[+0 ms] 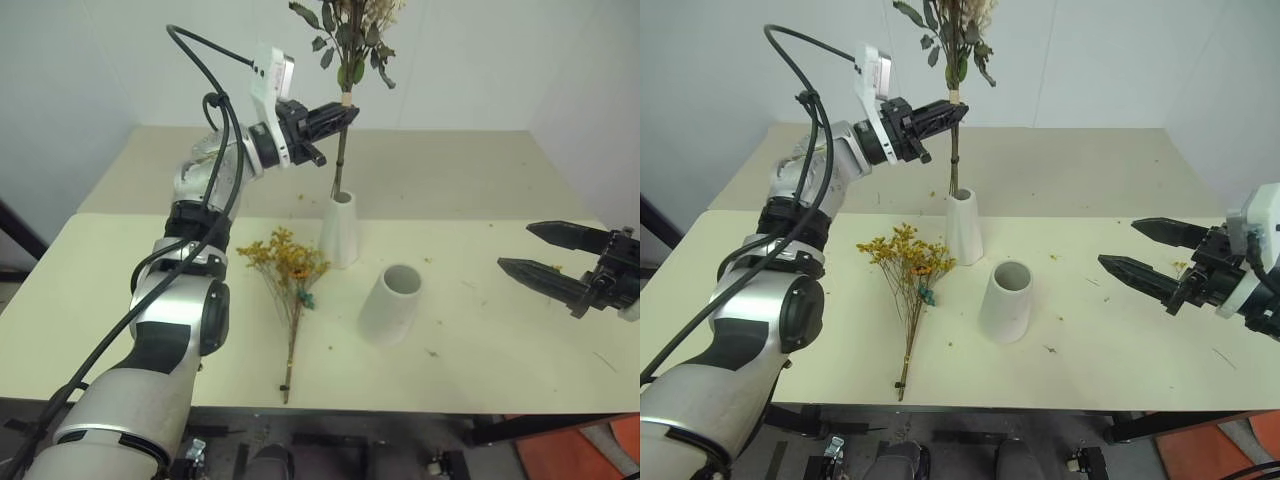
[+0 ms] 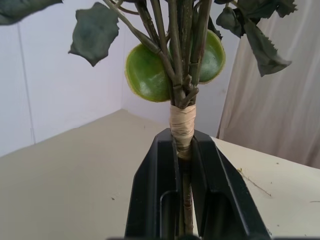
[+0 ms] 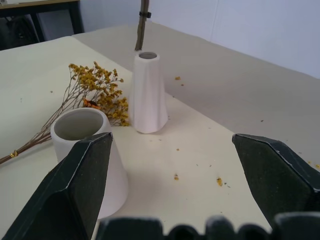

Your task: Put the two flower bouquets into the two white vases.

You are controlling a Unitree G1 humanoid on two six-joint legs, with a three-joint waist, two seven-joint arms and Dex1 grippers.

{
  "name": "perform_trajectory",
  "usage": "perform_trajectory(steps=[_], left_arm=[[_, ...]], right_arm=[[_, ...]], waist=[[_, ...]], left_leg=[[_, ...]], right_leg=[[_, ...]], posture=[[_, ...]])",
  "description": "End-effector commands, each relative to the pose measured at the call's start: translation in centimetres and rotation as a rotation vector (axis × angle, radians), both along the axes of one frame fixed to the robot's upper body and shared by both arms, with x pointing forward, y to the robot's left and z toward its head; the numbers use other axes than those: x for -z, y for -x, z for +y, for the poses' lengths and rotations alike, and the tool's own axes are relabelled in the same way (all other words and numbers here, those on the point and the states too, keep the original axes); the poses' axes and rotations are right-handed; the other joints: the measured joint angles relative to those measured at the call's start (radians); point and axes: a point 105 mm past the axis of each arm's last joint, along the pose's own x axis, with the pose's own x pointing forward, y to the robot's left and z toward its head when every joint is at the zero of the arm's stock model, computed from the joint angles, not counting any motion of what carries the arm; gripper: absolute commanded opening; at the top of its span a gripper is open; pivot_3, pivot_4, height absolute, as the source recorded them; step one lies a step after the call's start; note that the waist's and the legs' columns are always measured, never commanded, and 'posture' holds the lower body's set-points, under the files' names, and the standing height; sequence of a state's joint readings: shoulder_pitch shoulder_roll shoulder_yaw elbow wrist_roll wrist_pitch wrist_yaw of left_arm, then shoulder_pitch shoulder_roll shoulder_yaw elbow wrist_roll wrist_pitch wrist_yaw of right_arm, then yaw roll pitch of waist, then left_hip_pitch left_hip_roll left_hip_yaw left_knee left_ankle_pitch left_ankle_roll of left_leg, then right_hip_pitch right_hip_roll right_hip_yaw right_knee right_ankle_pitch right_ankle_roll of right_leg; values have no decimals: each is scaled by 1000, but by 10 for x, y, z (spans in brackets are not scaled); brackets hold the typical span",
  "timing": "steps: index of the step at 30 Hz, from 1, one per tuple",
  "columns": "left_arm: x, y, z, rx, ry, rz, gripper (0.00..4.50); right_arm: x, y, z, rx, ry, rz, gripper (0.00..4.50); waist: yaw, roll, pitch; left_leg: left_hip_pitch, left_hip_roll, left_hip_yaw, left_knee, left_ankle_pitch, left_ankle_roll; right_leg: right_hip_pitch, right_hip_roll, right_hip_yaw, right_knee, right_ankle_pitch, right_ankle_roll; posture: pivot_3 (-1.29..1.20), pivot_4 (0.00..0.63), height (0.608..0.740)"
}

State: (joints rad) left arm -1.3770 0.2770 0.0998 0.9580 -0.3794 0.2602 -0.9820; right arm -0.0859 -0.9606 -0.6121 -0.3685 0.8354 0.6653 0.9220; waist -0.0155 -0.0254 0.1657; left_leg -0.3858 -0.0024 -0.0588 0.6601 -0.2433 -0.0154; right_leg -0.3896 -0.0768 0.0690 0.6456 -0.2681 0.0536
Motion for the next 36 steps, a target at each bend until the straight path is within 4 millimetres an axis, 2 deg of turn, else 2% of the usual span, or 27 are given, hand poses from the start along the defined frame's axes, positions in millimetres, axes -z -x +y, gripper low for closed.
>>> perform_trajectory(steps=[1,22,36], left_arm=[[-24,4,-4,0,13,-85,84],[-22,-3,-11,-23,41,-63,84],[-4,-4,-13,-18,-2,-69,84]], right_arm=[[-13,7,1,3,5,-59,4500],[-14,12,4,25,-5,-71,4500],[-13,14,4,36,-10,-78,4500]], waist=[[1,0,0],[0,0,0],[0,0,0]], left_leg=[[0,0,0,0,0,0],[0,0,0,0,0,0],[0,0,0,0,0,0]], right_leg=[[0,0,0,0,0,0],[0,0,0,0,0,0],[0,0,0,0,0,0]], posture=[[0,150,740],[0,150,740],[0,150,740]])
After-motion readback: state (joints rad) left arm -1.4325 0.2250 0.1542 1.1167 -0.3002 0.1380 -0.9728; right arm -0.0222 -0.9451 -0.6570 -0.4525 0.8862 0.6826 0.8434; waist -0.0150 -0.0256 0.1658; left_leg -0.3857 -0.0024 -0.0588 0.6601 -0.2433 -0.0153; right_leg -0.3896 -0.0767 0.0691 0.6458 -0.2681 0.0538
